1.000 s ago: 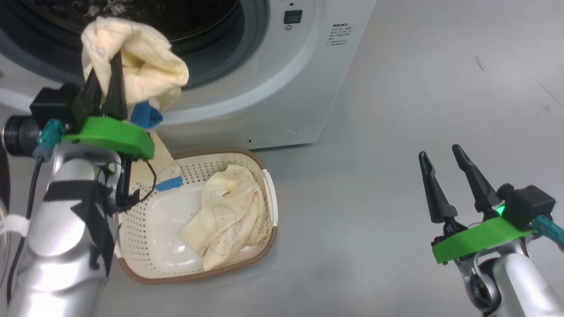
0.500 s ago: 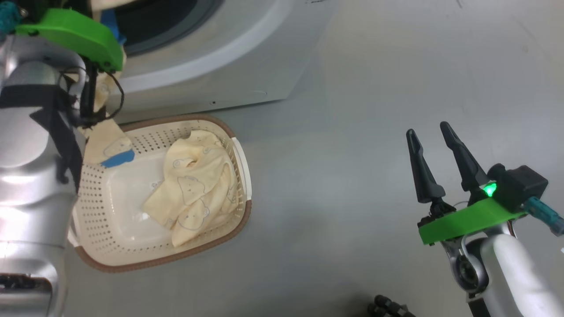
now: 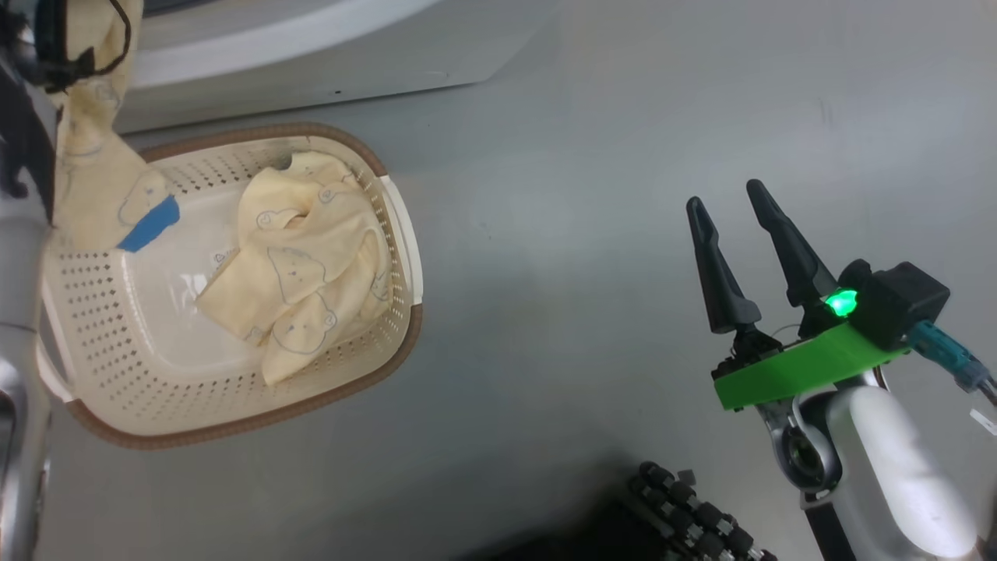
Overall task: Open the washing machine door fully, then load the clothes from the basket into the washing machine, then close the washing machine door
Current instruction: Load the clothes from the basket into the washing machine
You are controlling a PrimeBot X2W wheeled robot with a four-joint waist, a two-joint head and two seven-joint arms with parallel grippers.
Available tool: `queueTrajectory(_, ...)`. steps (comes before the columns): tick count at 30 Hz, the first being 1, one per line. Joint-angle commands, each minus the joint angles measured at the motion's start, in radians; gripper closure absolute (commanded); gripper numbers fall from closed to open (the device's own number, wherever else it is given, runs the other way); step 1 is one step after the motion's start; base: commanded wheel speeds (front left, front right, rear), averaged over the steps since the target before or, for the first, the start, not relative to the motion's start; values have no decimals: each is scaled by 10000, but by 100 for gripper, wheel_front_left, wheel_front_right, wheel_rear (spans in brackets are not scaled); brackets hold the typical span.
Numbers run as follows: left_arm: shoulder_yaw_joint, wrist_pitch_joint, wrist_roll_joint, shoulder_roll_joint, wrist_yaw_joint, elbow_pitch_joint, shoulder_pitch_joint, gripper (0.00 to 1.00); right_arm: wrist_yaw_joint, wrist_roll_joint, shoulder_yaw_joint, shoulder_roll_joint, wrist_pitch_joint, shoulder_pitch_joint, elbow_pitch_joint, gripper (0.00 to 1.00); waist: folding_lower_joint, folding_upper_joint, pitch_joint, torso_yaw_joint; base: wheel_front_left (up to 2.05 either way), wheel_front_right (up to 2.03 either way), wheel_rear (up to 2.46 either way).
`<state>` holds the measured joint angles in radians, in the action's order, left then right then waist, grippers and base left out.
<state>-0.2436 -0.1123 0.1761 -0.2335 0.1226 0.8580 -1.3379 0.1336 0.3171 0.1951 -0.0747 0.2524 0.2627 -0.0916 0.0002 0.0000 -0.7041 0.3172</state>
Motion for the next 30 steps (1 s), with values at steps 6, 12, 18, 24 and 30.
queueTrajectory(6, -59, 261, -110, -591, 5, 409, -1321, 100, -29, 106, 376, 60, 94, 30, 184, 0, -2, 0, -525, 73, 0, 0, 0)
queueTrajectory(12, -347, 553, -82, -524, 40, 1058, -2213, 100, -29, 155, 563, 104, 94, -37, 29, 0, -2, 0, -679, 90, 0, 0, 0)
queueTrajectory(18, -611, 468, 10, -257, 59, 1584, -3024, 100, -29, 217, 858, 147, 94, 48, -112, 0, -2, 0, -774, 246, 0, 0, 0)
queueTrajectory(24, -1146, -1112, -186, -166, 73, 1267, -3468, 100, -29, 304, 1048, 179, 94, 132, -194, 0, -2, 0, -812, 404, 0, 0, 0)
queueTrajectory(30, -1654, -1476, -134, -201, 78, 658, -3691, 100, -29, 343, 1113, 197, 94, 132, -261, 0, -2, 0, -775, 493, 0, 0, 0)
